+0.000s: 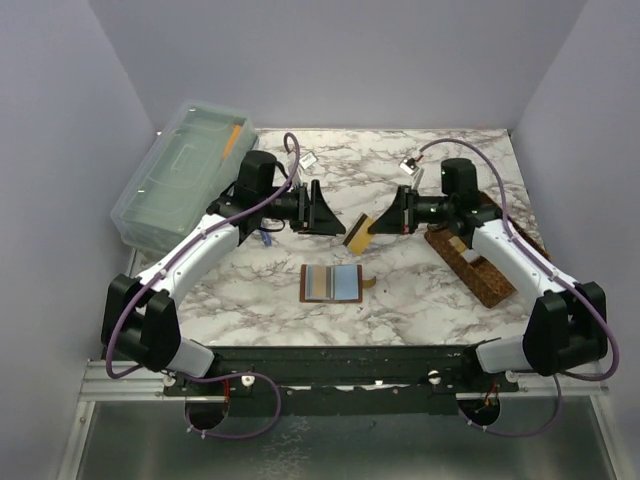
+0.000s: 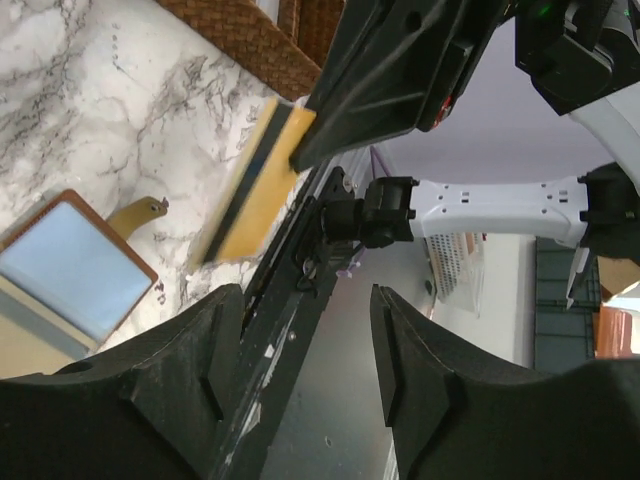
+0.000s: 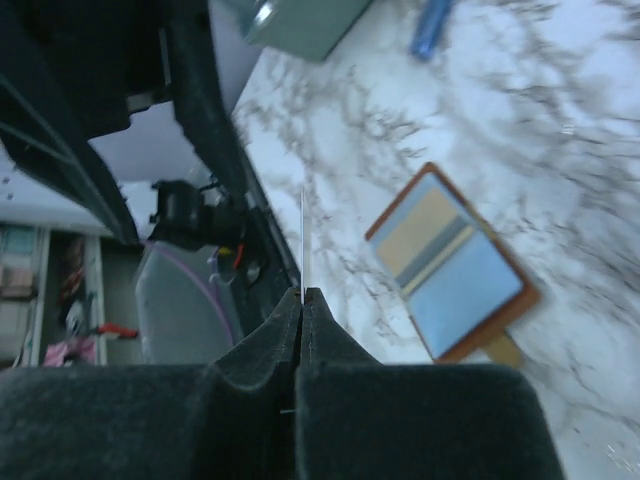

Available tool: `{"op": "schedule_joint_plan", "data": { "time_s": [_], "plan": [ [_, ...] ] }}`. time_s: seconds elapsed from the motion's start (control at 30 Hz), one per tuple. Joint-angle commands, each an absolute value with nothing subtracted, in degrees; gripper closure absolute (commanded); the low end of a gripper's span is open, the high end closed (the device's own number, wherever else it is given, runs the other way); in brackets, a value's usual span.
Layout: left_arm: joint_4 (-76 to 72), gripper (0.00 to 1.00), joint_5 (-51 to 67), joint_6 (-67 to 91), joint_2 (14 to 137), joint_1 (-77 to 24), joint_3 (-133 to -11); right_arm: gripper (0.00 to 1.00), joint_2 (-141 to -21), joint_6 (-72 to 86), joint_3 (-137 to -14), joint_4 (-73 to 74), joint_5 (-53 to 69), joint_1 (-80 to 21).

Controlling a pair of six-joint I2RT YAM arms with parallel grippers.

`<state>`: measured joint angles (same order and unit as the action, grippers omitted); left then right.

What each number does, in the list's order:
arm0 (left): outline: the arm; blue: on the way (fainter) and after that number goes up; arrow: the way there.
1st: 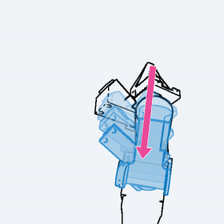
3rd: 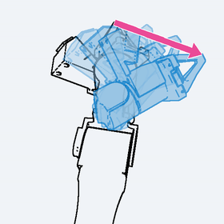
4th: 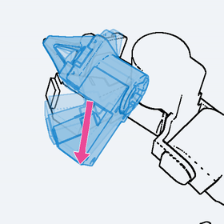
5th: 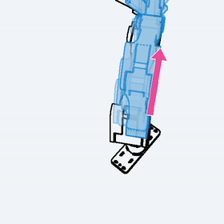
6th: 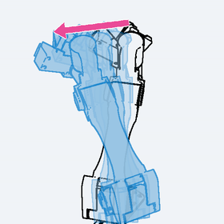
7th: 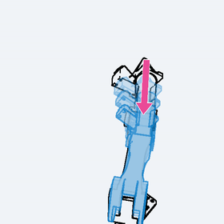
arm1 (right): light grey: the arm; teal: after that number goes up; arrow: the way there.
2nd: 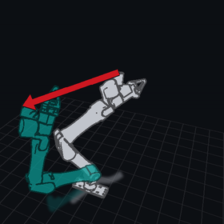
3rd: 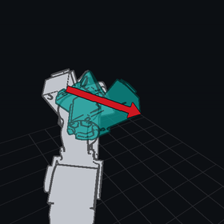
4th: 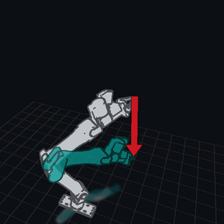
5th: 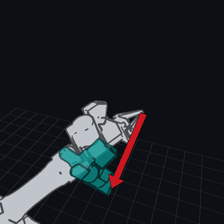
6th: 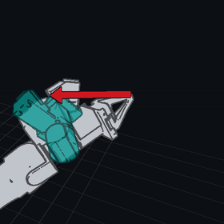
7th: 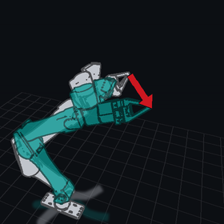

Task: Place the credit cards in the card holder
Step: Pick up the credit card from the storage box.

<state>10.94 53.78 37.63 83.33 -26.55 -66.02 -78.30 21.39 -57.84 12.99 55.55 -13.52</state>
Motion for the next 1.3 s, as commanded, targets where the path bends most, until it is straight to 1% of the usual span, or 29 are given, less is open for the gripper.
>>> {"op": "schedule_joint_plan", "data": {
  "time_s": [0.0,0.17,0.23,0.33,0.4,0.5,0.57,0.73,0.9,1.0,1.03,1.1,1.13,1.17,1.2,1.27],
  "plan": [
    [14.53,0.40,59.90,34.81,80.98,-24.55,-63.17,1.00,-81.12,21.78,-57.18,4.08,66.46,-19.68],
    [14.92,0.41,60.51,34.19,80.83,-24.17,-61.05,1.00,-80.91,24.44,-53.59,-2.79,69.74,-21.59],
    [14.94,0.43,61.46,33.80,80.93,-24.17,-60.38,1.00,-80.26,25.57,-52.07,-5.31,70.66,-21.68],
    [14.78,0.51,63.98,33.75,81.63,-24.28,-59.80,1.00,-80.15,25.84,-51.51,-5.98,71.61,-21.69],
    [14.71,0.54,64.96,33.78,81.77,-24.34,-59.53,1.00,-80.34,25.76,-51.51,-5.98,72.21,-21.71],
    [14.39,0.60,65.48,33.90,82.26,-24.91,-59.50,1.00,-80.59,25.79,-50.96,-6.98,72.27,-21.70],
    [14.12,0.63,65.36,34.17,82.63,-25.28,-59.59,1.00,-81.07,26.00,-51.11,-7.15,72.50,-21.71],
    [13.91,0.74,64.79,34.22,83.99,-26.22,-59.38,1.00,-81.17,27.63,-50.15,-10.33,73.01,-21.79],
    [13.83,0.87,62.36,34.11,84.42,-26.28,-59.01,1.00,-81.56,27.30,-50.12,-9.64,73.25,-21.88],
    [13.80,1.00,61.08,33.27,84.30,-26.28,-59.00,0.99,-81.63,26.28,-49.91,-8.55,72.35,-21.88],
    [13.80,1.00,60.04,33.16,84.12,-26.28,-58.86,0.94,-81.92,25.83,-49.97,-7.72,71.89,-21.84],
    [13.80,1.00,58.23,33.09,83.75,-26.28,-58.44,0.71,-82.47,24.86,-50.54,-4.92,68.37,-21.88],
    [13.88,1.00,56.71,33.22,83.51,-26.24,-58.06,0.59,-82.83,23.86,-51.22,-1.76,63.40,-21.87],
    [14.61,1.00,54.13,32.93,83.21,-26.20,-57.64,0.53,-83.06,23.24,-52.00,1.97,56.32,-21.84],
    [15.92,1.00,50.49,32.34,82.97,-26.19,-57.20,0.50,-83.49,23.11,-52.28,5.62,49.99,-21.87],
    [19.90,1.00,42.61,30.87,83.40,-25.91,-56.48,0.47,-85.20,24.57,-52.43,8.56,39.36,-21.83]
  ]
}}
